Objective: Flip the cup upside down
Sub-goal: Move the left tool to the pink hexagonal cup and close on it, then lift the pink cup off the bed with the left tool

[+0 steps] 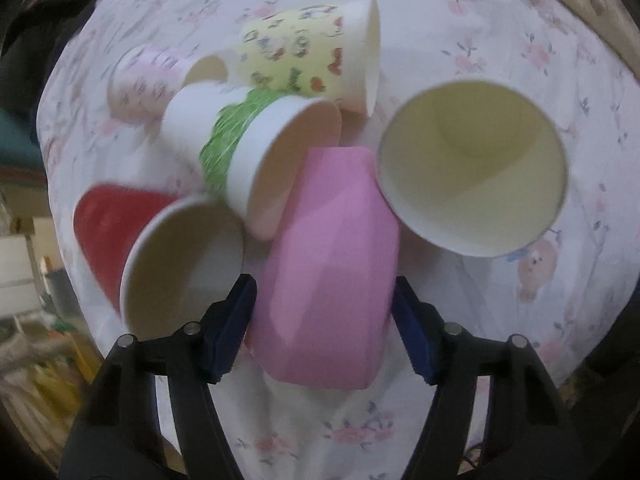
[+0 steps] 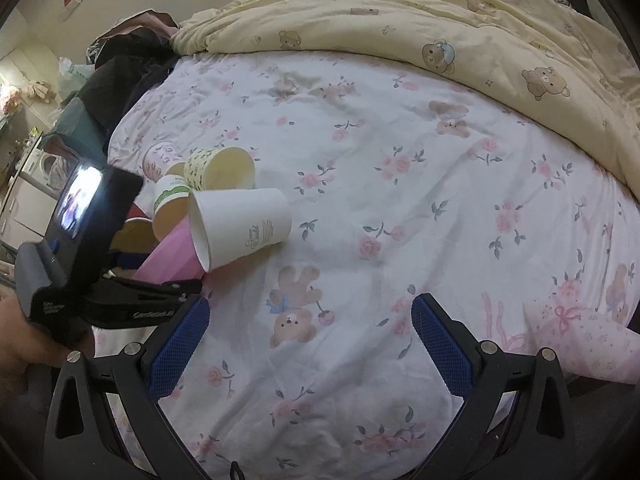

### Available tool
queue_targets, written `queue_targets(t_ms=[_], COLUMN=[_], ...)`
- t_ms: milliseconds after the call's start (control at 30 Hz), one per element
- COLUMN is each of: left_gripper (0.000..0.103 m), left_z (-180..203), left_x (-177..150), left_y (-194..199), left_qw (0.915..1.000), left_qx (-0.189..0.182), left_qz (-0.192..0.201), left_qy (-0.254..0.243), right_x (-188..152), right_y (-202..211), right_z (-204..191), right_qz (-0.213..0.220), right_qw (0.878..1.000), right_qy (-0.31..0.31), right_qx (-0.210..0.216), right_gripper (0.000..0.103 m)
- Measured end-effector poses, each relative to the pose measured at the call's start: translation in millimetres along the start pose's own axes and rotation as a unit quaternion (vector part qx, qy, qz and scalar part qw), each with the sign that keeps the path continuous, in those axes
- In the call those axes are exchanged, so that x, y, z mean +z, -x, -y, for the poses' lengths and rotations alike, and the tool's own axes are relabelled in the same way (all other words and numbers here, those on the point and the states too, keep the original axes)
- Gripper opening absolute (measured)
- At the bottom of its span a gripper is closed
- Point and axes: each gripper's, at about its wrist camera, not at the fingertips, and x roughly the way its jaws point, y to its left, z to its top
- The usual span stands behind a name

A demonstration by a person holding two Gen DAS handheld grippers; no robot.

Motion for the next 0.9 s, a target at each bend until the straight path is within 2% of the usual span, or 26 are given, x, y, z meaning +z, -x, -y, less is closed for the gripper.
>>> queue_targets(t_ms=[100,167,233,367,433,533,600,700,900], left_gripper=[0.064,0.063,0.063,0.063,0.063,0.063,0.063,0.063,0.063], left_z=[-11.0,-18.7,-25.8,-28.5,-28.5,-22.4,-29.2,-27.4,-20.6], left_x=[-22.4,-41.5,-63.9,-112.5,-132.7,-147.0,-145.7,-140.8,-132.9], left_y=[12.9,21.4,27.5,27.5,24.3,19.0,11.7,2.5,-7.3], left_qw=[0.9987,0.9954,0.9886,0.9656,0.9533,0.9392,0.9320,0.9273,0.9320], left_qx=[-0.033,-0.055,-0.081,-0.123,-0.128,-0.125,-0.128,-0.137,-0.135], left_qz=[-0.001,0.003,0.006,0.002,0.007,0.025,0.027,0.021,0.014], left_qy=[0.040,0.079,0.127,0.229,0.273,0.319,0.338,0.348,0.336], right_x=[0.7,1.8,2.5,-0.2,-2.3,-4.2,-5.3,-7.5,-9.8], right_y=[3.7,6.9,11.2,15.0,14.8,15.4,16.1,15.6,16.2], right_z=[-2.5,-5.6,-8.5,-10.0,-9.4,-10.9,-12.1,-12.1,-7.1], right_qz=[0.004,0.007,0.013,0.014,0.008,0.006,0.007,0.004,0.004], right_qw=[1.000,1.000,1.000,0.999,0.999,0.999,0.999,0.999,0.999], right_qy=[0.001,0.003,0.006,0.006,0.000,0.000,0.002,0.003,0.003], right_qx=[0.005,0.013,0.022,0.032,0.041,0.045,0.045,0.045,0.035], right_gripper=[0.103,0.103,0.103,0.103,0.103,0.103,0.103,0.103,0.103])
